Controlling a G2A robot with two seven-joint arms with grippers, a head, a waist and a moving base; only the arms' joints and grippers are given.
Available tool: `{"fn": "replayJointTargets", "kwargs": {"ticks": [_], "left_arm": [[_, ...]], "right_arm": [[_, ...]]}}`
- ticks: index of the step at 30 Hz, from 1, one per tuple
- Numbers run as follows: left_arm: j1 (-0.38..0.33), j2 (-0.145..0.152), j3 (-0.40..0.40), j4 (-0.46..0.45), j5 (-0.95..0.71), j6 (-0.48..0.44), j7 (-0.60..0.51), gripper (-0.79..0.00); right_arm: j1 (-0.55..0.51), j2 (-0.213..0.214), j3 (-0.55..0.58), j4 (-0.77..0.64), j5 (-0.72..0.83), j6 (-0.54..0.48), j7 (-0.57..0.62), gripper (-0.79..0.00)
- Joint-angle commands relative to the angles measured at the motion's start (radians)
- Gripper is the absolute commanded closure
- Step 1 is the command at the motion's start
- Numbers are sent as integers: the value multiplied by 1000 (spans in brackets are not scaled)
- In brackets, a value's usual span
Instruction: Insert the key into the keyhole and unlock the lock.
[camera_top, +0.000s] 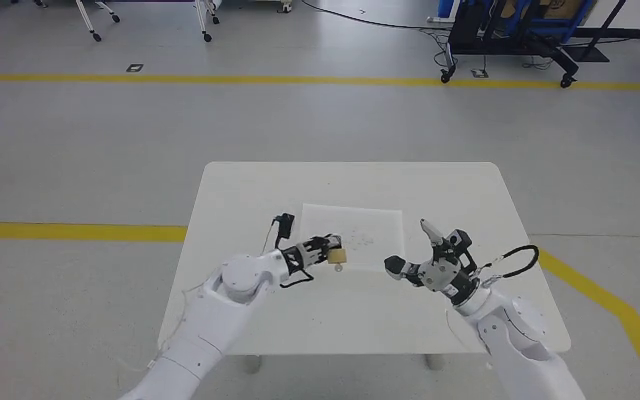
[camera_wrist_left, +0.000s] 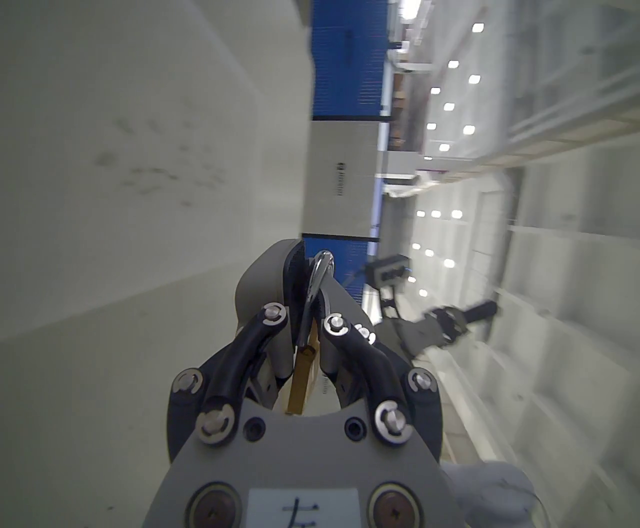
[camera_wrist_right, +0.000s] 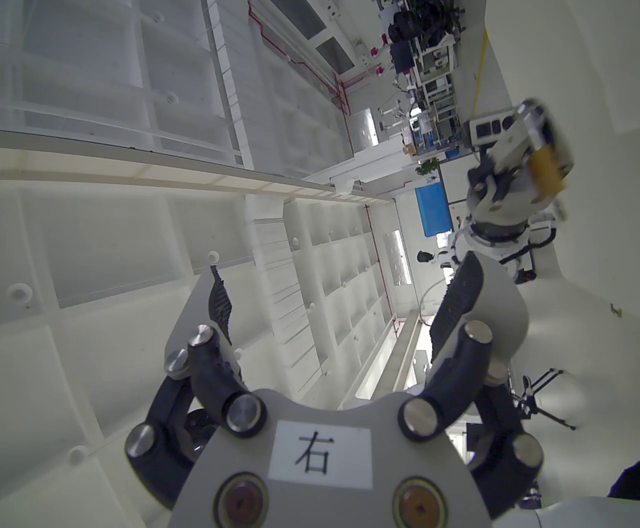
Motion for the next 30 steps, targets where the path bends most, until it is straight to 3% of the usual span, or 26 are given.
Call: {"fn": "replayJointTargets", "kwargs": {"ticks": [1,4,10,11,13,14,15,16,20,24,27,30], "left_arm": [[-36,-7,41,11,85,65,16,0],[-84,-20,94,30,159,108,20,0],[-173,-63,160,135,153,116,57,0],[-186,-71,170,155,147,113,61,-77],[-209,-85,187,195,141,109,71,-348],[-218,-92,192,213,133,108,76,-443],[-225,-97,195,230,129,104,83,-696],[-229,-100,194,246,122,101,88,-785],[-229,-102,159,279,72,84,99,-785],[-178,-83,66,226,-68,71,35,-785],[-111,-53,-18,119,-101,68,11,-785],[-26,-13,-111,-67,-5,84,55,-785]], "right_arm": [[0,0,0,0,0,0,0,-785],[0,0,0,0,0,0,0,-785],[0,0,0,0,0,0,0,-785],[0,0,0,0,0,0,0,-785],[0,0,0,0,0,0,0,-785],[0,0,0,0,0,0,0,-785],[0,0,0,0,0,0,0,-785],[0,0,0,0,0,0,0,-785],[0,0,0,0,0,0,0,-785],[0,0,0,0,0,0,0,-785],[10,-4,-13,7,45,1,-7,-785],[40,-9,10,39,112,-56,-43,-785]]}}
